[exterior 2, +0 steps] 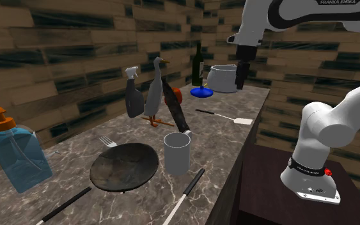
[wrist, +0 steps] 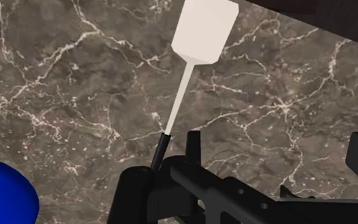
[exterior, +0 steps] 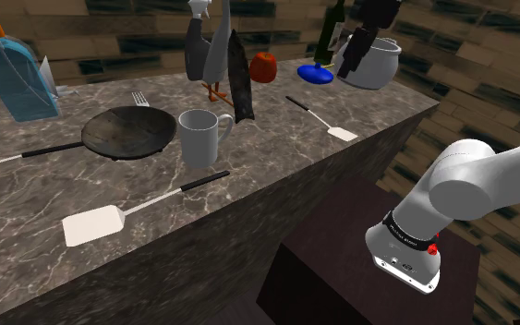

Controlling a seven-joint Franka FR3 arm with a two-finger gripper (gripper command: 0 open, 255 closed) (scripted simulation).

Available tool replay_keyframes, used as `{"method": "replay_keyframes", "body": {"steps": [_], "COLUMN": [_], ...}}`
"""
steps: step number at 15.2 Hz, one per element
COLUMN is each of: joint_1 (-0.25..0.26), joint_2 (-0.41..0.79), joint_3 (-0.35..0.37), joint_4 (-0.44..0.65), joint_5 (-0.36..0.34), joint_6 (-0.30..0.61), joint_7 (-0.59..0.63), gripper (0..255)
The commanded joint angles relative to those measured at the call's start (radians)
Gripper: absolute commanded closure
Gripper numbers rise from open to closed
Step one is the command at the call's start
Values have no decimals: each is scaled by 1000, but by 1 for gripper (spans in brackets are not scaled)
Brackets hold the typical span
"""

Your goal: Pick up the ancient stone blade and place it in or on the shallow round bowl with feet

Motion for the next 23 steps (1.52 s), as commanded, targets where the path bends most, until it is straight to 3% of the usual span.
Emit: {"method": "replay_keyframes", "body": {"steps": [1, 8, 12, 16, 18, 21, 23], "joint_1": [0, -42, -122, -295, -423, -656, -699], "joint_2": [0, -48, 0, 68, 92, 94, 96], "joint_3": [0, 243, 422, 649, 785, 1009, 1044], "joint_4": [0, -186, -220, -193, -157, -78, -68], "joint_5": [0, 21, -21, -120, -188, -288, -296], "joint_6": [0, 427, 659, 850, 919, 987, 1004], "joint_7": [0, 332, 556, 821, 967, 1184, 1203], "gripper": [0, 0, 0, 0, 0, 0, 0]}}
